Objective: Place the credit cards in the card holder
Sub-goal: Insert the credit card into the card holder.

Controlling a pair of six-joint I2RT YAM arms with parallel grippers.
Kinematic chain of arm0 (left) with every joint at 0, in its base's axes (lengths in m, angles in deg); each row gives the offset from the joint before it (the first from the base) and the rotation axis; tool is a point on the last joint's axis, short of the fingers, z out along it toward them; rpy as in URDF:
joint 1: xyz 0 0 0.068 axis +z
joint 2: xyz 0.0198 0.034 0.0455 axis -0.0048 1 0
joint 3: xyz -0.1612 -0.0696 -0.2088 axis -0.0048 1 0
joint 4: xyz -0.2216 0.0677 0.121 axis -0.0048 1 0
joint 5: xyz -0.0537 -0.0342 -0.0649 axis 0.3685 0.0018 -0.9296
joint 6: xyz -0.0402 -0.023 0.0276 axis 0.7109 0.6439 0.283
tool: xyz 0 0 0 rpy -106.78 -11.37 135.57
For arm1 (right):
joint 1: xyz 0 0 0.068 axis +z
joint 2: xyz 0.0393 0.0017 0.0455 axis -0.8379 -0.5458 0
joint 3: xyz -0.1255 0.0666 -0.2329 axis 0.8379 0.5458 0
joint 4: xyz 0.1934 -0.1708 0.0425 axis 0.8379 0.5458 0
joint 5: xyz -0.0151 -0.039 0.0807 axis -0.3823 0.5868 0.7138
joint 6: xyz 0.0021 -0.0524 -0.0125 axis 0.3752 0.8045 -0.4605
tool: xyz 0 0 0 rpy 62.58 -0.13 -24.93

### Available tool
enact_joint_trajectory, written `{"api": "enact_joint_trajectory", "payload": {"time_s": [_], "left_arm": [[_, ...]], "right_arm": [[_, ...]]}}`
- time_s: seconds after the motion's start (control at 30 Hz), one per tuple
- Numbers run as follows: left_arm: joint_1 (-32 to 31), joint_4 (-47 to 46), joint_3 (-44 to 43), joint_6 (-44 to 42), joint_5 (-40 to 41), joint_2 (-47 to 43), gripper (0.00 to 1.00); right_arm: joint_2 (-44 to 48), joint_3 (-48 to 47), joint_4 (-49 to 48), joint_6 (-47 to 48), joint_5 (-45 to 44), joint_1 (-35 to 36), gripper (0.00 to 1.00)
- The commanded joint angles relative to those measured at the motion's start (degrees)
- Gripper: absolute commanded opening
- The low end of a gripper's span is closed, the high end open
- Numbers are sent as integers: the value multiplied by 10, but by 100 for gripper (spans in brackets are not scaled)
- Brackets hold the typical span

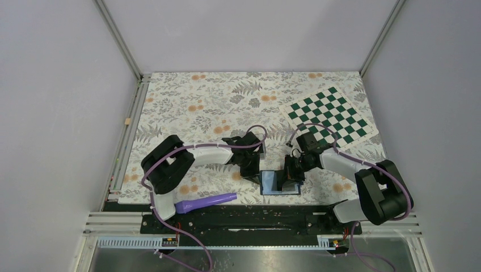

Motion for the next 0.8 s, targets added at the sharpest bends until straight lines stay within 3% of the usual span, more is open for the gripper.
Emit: {"api": "enact_joint_trajectory", "payload": {"time_s": [0.0, 0.77], "left_arm": [[5, -1, -19, -13, 26, 26, 0], [5, 19, -44, -23, 31, 48, 0]], "right_arm": [[8, 7, 20, -8, 2, 4, 0], [68, 17, 61, -10, -42, 3, 0]]}}
